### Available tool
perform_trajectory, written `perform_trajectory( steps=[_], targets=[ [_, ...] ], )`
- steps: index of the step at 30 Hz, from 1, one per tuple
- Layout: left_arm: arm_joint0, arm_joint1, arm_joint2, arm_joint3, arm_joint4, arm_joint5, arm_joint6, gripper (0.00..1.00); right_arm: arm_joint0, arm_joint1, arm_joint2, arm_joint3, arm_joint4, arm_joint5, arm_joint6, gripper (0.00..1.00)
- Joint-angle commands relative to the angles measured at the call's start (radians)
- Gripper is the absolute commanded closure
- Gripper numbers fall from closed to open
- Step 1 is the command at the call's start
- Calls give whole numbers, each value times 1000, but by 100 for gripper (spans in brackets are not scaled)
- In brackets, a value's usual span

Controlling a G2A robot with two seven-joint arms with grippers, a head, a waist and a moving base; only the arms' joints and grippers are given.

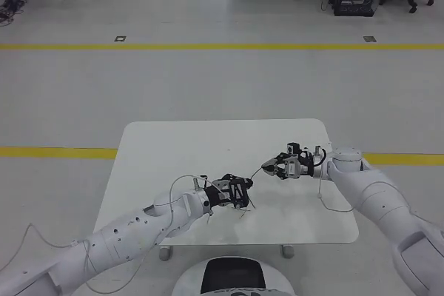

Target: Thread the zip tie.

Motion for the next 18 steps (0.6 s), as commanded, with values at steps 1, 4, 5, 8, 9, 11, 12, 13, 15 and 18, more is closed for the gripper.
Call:
perform_trajectory(
  steps=[1,4,5,8,9,11,12,13,15,18],
  targets=[
    [0,0,-1,0,0,0,0,93,1,1,-1,0,1,0,1,100],
    [1,0,-2,1,0,1,1,95,2,1,-3,-1,2,0,2,100],
    [1,0,-2,1,0,2,1,99,2,2,-4,-1,2,0,2,100],
    [2,0,-3,1,0,2,2,100,2,3,-6,-2,2,0,5,100],
    [3,0,-3,1,0,1,2,100,2,3,-7,-3,2,0,6,90],
    [3,0,-5,0,0,-1,2,100,2,3,-8,-3,4,0,7,0],
    [3,0,-6,-1,0,-2,2,100,1,4,-9,-4,4,0,8,0],
    [4,0,-7,-1,0,-4,2,100,1,4,-10,-5,3,0,8,0],
    [9,0,-13,-4,-7,-12,4,100,1,5,-10,-7,1,0,9,0],
    [19,1,-35,-3,-65,-50,22,100,1,8,0,-14,-12,-3,-4,0]
  ],
)
